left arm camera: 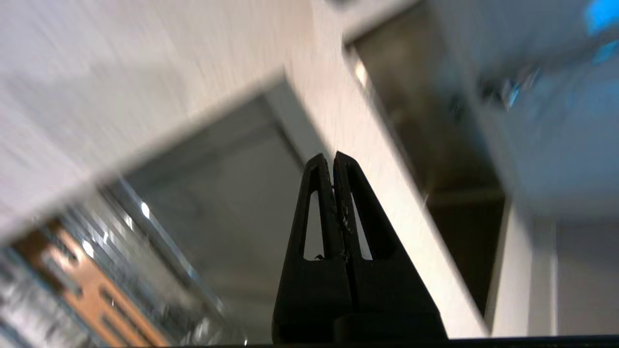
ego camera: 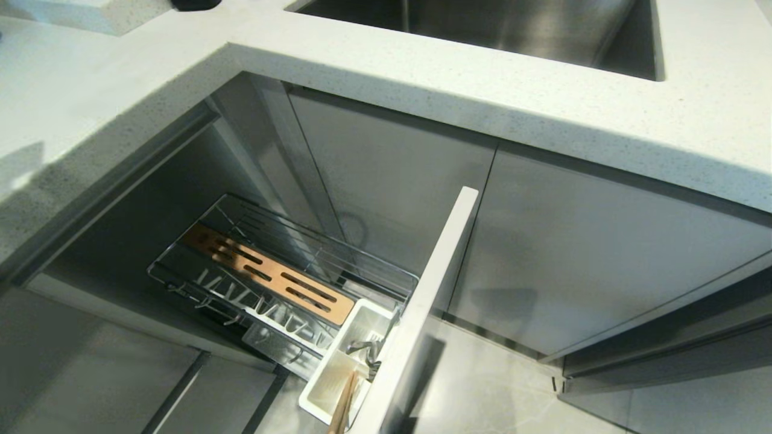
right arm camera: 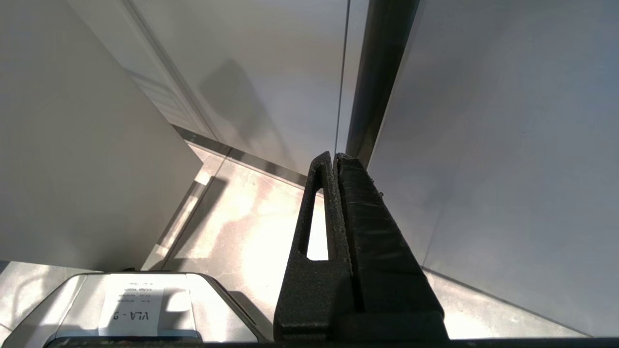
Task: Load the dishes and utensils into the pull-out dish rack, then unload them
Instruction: Take the spoon out of the cupboard
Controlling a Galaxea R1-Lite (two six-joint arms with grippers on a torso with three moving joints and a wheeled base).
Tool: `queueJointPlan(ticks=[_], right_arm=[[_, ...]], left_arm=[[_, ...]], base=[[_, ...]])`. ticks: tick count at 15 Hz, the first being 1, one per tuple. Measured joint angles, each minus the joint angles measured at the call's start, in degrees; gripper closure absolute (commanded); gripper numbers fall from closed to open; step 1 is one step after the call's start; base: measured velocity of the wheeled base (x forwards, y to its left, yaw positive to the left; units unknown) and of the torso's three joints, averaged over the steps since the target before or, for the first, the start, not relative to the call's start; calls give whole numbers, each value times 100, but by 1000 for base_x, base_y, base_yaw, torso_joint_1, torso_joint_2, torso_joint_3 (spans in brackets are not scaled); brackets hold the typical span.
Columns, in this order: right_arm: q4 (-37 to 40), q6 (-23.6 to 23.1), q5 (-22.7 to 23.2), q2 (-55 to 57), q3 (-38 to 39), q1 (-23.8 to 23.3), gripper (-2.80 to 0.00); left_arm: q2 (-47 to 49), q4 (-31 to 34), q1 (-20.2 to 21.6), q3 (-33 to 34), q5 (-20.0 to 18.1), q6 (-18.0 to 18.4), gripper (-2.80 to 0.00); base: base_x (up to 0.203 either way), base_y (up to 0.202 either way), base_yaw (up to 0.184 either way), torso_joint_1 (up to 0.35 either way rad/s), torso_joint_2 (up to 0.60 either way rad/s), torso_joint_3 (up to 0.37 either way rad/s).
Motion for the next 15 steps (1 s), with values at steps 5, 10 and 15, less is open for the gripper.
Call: queueJointPlan(ticks=[5, 10, 15], right_arm=[[0, 0, 1, 0, 0, -2, 0], [0, 0, 2, 0, 0, 0, 0], [0, 0, 0, 0, 0, 0, 0]], left_arm=[[903, 1174, -774, 93, 165, -53, 0], [1657, 2624, -1531, 88, 12, -57, 0], [2109, 3271, -1691, 313, -1005, -59, 0]], base=[[0, 0, 0, 0, 0, 0], [0, 0, 0, 0, 0, 0], [0, 0, 0, 0, 0, 0]])
